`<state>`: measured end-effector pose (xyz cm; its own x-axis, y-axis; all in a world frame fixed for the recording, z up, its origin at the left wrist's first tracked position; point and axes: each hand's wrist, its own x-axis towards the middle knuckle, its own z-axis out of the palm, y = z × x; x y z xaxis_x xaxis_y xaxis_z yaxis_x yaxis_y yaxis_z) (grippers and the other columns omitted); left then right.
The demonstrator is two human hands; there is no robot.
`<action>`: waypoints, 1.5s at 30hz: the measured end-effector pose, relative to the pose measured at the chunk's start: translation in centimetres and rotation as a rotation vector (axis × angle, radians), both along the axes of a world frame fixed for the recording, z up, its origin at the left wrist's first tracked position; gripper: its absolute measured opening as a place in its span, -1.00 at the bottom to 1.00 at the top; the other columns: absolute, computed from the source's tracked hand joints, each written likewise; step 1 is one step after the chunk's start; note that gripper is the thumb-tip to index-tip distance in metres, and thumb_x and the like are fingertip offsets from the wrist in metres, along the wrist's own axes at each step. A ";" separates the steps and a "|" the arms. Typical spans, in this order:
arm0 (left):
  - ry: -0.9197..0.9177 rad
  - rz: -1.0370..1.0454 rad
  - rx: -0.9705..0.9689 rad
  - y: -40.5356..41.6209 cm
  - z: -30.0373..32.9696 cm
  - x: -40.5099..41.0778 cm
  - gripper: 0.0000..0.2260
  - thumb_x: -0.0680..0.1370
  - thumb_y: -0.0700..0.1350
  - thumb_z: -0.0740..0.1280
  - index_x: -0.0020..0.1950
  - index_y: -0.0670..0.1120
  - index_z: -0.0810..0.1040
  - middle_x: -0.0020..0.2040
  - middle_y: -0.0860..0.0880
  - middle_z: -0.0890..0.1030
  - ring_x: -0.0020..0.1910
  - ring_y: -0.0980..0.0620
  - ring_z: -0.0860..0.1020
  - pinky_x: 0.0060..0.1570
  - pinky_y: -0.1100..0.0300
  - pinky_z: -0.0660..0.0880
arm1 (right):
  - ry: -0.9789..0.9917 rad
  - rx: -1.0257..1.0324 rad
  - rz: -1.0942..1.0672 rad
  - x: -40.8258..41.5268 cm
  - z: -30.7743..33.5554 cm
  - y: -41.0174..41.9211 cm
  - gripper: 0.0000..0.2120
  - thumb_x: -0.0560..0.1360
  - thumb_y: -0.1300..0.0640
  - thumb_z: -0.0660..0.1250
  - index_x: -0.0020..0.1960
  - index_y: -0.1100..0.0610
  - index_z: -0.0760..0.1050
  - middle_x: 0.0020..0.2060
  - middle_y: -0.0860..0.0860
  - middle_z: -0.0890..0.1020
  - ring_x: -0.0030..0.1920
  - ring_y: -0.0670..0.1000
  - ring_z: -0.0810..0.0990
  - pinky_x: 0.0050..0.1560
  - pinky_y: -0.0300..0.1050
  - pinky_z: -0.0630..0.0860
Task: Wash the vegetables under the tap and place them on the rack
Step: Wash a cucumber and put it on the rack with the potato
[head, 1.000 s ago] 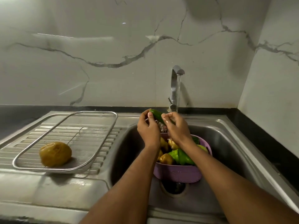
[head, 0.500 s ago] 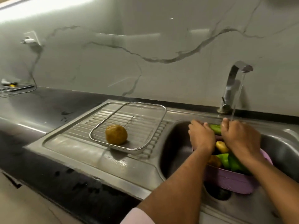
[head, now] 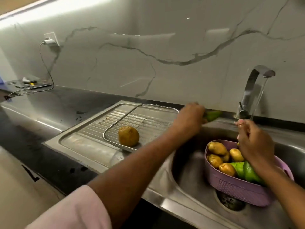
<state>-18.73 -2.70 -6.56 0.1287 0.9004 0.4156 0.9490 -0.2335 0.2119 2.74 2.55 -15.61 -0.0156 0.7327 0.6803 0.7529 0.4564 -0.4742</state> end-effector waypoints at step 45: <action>0.256 0.112 -0.443 -5.2 0.9 -23.5 -0.62 0.60 -0.36 0.34 0.27 0.05 0.68 0.24 0.08 0.67 0.22 0.11 0.59 0.16 0.20 0.44 | 0.009 -0.153 0.037 0.7 -2.0 1.7 -0.77 0.70 -0.08 0.16 0.06 0.03 0.51 -0.26 0.06 0.64 -0.33 0.10 0.59 -0.30 -0.18 0.36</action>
